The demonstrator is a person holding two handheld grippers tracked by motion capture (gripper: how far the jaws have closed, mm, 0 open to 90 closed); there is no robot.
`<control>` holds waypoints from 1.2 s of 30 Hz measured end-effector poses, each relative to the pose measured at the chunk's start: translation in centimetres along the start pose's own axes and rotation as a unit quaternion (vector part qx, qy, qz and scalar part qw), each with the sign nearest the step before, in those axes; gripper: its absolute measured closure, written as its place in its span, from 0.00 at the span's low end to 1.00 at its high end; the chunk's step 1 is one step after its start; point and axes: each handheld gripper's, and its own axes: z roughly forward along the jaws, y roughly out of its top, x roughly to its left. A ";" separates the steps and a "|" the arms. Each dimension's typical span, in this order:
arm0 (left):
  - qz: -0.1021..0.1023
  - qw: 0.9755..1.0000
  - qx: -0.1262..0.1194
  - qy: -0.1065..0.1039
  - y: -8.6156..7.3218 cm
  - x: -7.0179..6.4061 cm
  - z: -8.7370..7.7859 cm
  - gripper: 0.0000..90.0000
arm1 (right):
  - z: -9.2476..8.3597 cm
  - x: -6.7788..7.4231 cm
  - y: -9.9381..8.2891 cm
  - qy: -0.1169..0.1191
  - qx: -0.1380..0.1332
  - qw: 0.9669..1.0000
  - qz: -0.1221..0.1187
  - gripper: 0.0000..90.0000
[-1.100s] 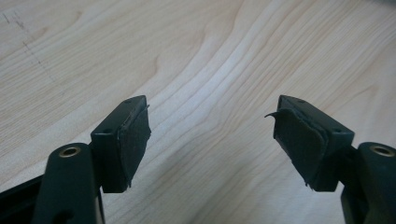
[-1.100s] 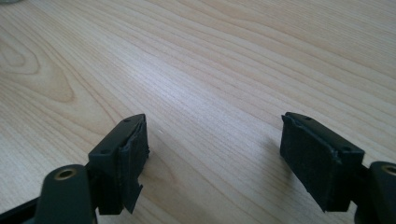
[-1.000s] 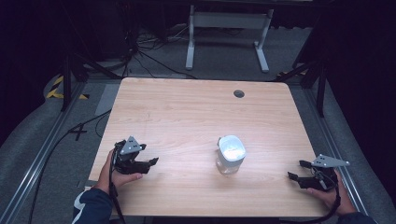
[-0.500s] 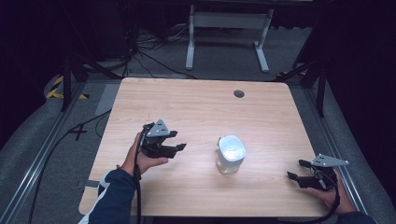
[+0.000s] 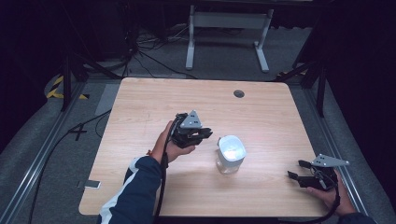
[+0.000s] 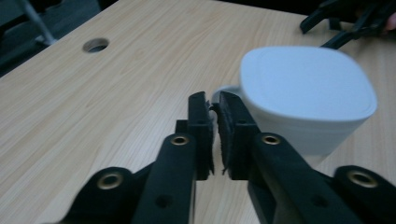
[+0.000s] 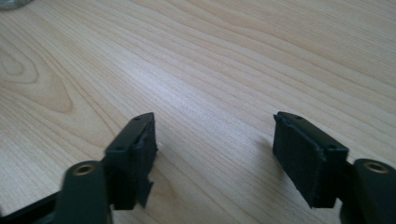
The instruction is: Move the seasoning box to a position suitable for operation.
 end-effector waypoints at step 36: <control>-0.006 0.999 -0.013 -0.032 1.8 -0.1 4.7 1.00 | -0.2 3.6 3.1 0.055 -0.031 0.996 -0.060 0.98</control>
